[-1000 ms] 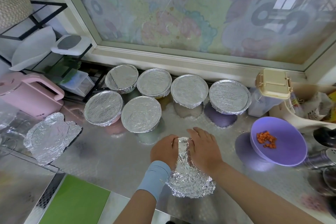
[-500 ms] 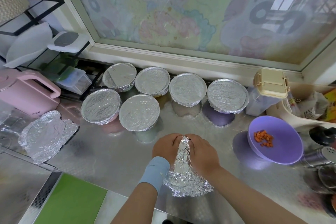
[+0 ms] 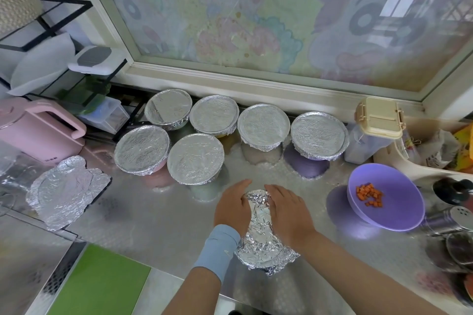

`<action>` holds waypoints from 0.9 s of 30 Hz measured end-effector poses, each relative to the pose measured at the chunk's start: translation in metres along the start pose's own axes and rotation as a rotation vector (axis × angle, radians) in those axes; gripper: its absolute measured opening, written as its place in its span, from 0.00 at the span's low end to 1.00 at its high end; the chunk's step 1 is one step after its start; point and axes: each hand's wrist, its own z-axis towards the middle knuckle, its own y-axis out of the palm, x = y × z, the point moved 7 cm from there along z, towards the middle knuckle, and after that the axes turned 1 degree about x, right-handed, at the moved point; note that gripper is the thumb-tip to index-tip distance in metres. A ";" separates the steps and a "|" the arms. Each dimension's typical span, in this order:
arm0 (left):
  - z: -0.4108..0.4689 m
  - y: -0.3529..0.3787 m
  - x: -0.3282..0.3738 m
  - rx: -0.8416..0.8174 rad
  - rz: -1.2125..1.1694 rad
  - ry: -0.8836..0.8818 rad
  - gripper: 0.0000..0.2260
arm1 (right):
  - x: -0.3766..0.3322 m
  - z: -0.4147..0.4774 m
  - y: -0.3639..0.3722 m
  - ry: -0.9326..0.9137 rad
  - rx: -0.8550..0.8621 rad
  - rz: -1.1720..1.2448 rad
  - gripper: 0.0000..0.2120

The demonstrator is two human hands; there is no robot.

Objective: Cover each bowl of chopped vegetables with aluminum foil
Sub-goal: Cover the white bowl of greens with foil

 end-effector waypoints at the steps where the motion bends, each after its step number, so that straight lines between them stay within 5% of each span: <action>1: 0.003 0.004 0.004 -0.056 0.005 0.044 0.20 | 0.002 -0.002 0.004 0.019 -0.022 0.043 0.21; 12: 0.014 0.013 0.007 -0.126 0.050 0.011 0.13 | 0.007 0.003 0.005 0.091 -0.019 0.147 0.15; 20: -0.002 0.007 -0.006 -0.027 -0.082 -0.217 0.10 | 0.003 0.014 -0.005 -0.094 0.025 -0.008 0.21; 27: 0.002 0.012 0.013 -0.041 -0.045 0.047 0.19 | 0.001 -0.004 -0.005 -0.055 0.068 0.033 0.22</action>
